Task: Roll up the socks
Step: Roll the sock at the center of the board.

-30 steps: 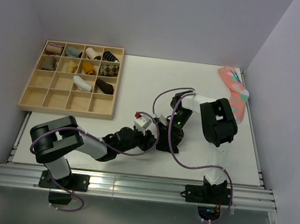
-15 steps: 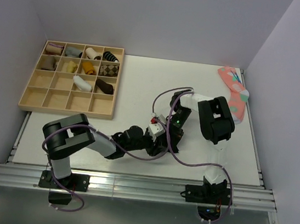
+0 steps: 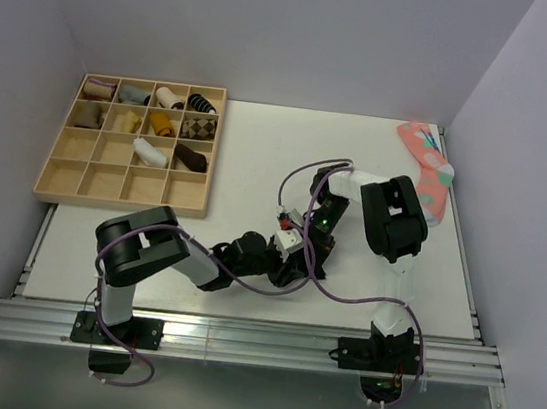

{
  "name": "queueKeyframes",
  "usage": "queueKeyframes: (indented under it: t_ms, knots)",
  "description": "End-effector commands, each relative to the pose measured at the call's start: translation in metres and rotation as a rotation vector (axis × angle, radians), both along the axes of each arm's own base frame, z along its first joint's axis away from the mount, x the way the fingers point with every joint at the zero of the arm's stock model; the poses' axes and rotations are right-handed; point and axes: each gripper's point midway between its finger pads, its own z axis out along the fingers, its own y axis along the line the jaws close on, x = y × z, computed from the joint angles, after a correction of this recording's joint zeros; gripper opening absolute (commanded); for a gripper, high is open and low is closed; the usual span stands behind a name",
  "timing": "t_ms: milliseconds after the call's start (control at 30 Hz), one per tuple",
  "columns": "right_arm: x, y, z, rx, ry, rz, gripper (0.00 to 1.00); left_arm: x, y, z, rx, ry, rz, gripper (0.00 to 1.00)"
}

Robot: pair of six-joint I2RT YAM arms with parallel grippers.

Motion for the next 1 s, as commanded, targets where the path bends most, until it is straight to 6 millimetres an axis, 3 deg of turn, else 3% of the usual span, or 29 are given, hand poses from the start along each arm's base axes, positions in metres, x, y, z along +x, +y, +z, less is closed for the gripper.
queueKeyframes:
  t_ms: [0, 133, 333, 400, 567, 600, 700, 967]
  knots:
    - [0.012, -0.003, -0.009, -0.002, -0.044, 0.014, 0.05, 0.001, -0.006, -0.006, 0.006, -0.01, -0.009, 0.49]
    - [0.014, -0.003, -0.007, 0.011, -0.054, 0.01, 0.05, 0.001, -0.007, -0.013, 0.01, 0.014, 0.001, 0.44]
    - [0.014, -0.002, -0.008, 0.014, -0.063, -0.001, 0.07, -0.004, -0.009, -0.021, 0.022, 0.065, -0.016, 0.07]
    - [0.016, -0.002, -0.009, 0.014, -0.078, -0.006, 0.07, -0.01, -0.011, -0.025, 0.037, 0.105, -0.033, 0.0]
    - [0.026, 0.0, 0.0, 0.042, -0.161, -0.025, 0.16, -0.02, -0.016, -0.033, 0.061, 0.226, -0.044, 0.0]
    - [0.028, 0.0, 0.003, 0.051, -0.173, -0.036, 0.24, -0.022, -0.015, -0.034, 0.067, 0.246, -0.047, 0.0]
    - [0.039, 0.003, 0.015, 0.097, -0.23, -0.075, 0.36, -0.027, -0.01, -0.036, 0.093, 0.311, -0.027, 0.0]
    - [0.074, -0.01, 0.055, 0.208, -0.451, -0.198, 0.4, -0.028, -0.002, -0.043, 0.15, 0.53, 0.003, 0.0]
